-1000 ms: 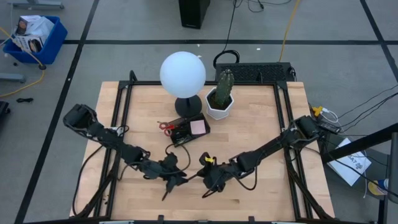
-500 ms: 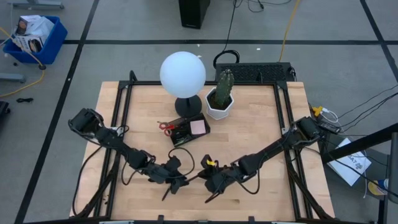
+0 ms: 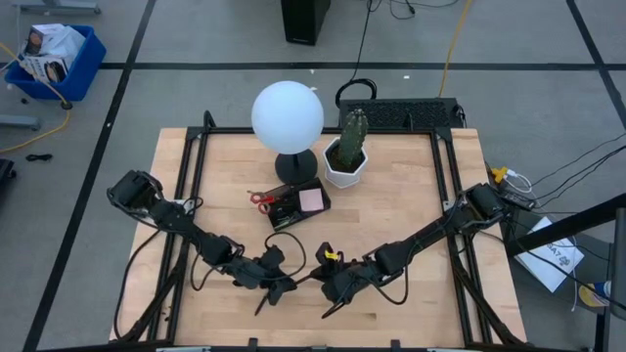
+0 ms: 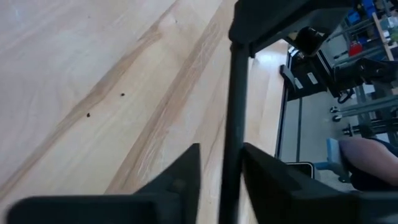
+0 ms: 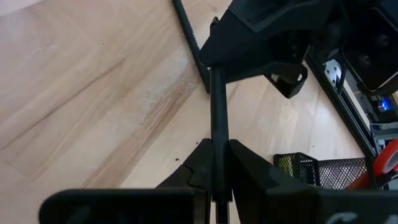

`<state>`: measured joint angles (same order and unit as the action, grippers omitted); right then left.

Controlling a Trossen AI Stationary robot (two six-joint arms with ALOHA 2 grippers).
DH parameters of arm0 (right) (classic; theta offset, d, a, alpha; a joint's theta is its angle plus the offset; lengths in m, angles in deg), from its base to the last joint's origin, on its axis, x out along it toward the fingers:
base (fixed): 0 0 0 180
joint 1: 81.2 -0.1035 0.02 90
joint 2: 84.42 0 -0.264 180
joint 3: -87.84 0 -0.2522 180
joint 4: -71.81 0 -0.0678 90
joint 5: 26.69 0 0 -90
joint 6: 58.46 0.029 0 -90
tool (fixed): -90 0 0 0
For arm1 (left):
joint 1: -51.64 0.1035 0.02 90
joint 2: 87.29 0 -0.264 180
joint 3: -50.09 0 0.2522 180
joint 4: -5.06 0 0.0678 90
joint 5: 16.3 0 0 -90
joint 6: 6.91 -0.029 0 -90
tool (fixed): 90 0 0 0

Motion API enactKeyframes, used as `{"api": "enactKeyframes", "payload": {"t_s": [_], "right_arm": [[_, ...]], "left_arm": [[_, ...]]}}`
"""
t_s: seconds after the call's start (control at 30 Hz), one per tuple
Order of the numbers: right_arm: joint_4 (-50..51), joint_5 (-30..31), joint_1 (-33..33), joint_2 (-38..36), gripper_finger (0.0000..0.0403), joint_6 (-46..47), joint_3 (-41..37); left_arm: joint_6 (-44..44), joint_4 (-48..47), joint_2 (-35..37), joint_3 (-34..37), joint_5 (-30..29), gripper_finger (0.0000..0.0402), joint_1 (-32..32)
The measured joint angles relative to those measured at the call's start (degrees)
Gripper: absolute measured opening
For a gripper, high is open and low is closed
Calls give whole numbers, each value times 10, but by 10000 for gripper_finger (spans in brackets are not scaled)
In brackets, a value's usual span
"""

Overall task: Pick and place office supplies into organizer
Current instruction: Put the right black pen into the desk organizer

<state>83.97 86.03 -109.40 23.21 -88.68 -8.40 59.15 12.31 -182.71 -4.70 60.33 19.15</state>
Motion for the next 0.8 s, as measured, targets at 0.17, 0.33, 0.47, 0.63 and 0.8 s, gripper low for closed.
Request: {"api": "enactKeyframes", "payload": {"t_s": [0.17,0.33,0.47,0.63,0.8], "right_arm": [[3,0,2,0,27,4,-1],[3,1,2,0,39,21,-1],[3,39,0,0,83,39,-1],[26,100,-13,-20,135,39,-1],[49,106,-34,-65,164,75,-1]], "left_arm": [[-20,2,0,0,-4,40,-1],[-39,6,1,0,-11,35,-1],[-41,10,0,0,-43,46,-1],[-66,14,0,0,-71,37,-7],[-106,29,0,0,-122,37,-15]]}}
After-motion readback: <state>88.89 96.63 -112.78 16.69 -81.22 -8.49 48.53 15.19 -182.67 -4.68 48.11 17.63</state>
